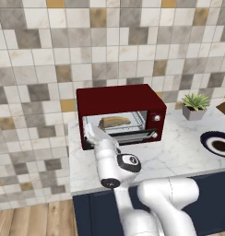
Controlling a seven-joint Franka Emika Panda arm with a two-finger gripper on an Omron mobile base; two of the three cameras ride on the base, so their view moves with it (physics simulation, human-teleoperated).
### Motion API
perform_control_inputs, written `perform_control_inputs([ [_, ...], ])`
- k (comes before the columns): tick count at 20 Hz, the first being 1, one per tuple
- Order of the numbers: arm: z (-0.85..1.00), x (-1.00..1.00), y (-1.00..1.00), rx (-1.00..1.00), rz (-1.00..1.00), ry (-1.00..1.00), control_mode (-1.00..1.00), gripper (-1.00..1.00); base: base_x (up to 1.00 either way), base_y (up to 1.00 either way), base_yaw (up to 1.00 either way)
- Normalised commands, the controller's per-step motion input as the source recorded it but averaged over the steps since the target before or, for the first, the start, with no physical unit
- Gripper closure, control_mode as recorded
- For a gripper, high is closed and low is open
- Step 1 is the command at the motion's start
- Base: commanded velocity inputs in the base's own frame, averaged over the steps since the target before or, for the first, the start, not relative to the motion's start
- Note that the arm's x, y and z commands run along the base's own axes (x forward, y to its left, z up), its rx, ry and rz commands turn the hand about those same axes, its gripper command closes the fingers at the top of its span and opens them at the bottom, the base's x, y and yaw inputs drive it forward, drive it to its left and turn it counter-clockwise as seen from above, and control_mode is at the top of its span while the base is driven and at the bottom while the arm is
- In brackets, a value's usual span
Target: Pull the toaster oven rack outwards. Pick up the baguette from the plate and place it on the toaster oven rack. Close the toaster oven door fully and set the temperature to the lowest setting.
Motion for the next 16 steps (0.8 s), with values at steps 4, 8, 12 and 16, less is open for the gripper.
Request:
perform_control_inputs([
  [4,-0.39,0.54,-0.08,0.74,0.61,-0.31,-1.00,1.00,0.00,0.00,0.00],
  [8,-0.28,0.83,-0.31,0.64,0.53,-0.30,-1.00,1.00,0.00,0.00,0.00],
  [12,-0.22,1.00,-0.41,0.55,0.46,-0.09,-1.00,1.00,0.00,0.00,0.00],
  [16,-0.22,1.00,-0.46,0.55,0.45,-0.02,-1.00,1.00,0.00,0.00,0.00],
])
